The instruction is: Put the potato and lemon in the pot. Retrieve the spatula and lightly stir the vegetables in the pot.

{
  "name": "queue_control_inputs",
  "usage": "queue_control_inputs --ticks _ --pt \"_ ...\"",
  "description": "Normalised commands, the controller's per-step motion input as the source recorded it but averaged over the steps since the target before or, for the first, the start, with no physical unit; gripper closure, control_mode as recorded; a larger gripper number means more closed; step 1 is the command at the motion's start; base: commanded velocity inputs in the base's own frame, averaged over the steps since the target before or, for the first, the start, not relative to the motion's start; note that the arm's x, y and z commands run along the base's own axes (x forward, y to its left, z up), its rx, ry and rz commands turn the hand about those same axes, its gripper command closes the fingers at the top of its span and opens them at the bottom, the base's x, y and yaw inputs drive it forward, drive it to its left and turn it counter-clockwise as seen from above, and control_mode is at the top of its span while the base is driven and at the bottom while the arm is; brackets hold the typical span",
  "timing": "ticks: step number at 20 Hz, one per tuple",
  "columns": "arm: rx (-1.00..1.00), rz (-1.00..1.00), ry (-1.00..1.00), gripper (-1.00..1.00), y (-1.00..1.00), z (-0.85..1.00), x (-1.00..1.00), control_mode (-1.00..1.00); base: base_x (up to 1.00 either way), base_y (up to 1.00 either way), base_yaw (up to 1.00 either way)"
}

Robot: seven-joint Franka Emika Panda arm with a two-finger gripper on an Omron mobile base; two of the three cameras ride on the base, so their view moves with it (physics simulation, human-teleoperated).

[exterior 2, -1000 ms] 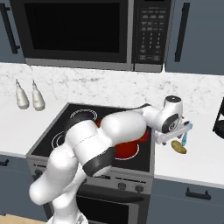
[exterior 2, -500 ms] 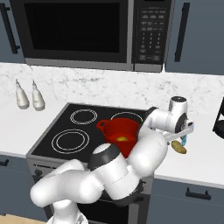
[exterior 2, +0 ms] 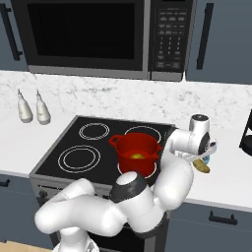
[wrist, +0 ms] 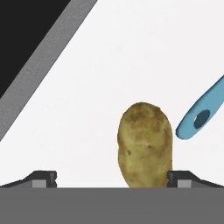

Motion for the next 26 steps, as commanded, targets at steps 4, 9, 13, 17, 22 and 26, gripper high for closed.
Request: queue_control_inputs --ticks 4,9,13,17,22,26 --pt "0.0 0.0 0.0 -1.0 -0.27 -0.18 0.17 -1.0 0.0 0.0 0.0" --pt "0.0 0.0 -0.01 -1.0 -0.16 -0.3 0.23 -1.0 0.0 0.0 0.0" --pt "0.0 0.0 0.0 -1.0 -0.2 -0.24 0.21 -1.0 0.0 0.0 0.0" --pt "0.0 0.0 0.0 1.0 -0.11 -0.29 0.16 -1.0 0.0 0.0 0.0" --pt "0.0 0.0 0.0 1.0 0.0 -0.28 0.02 -1.0 0.0 0.0 0.0" --pt "0.0 0.0 0.0 1.0 0.0 -0.24 -0.26 -1.0 0.0 0.0 0.0"
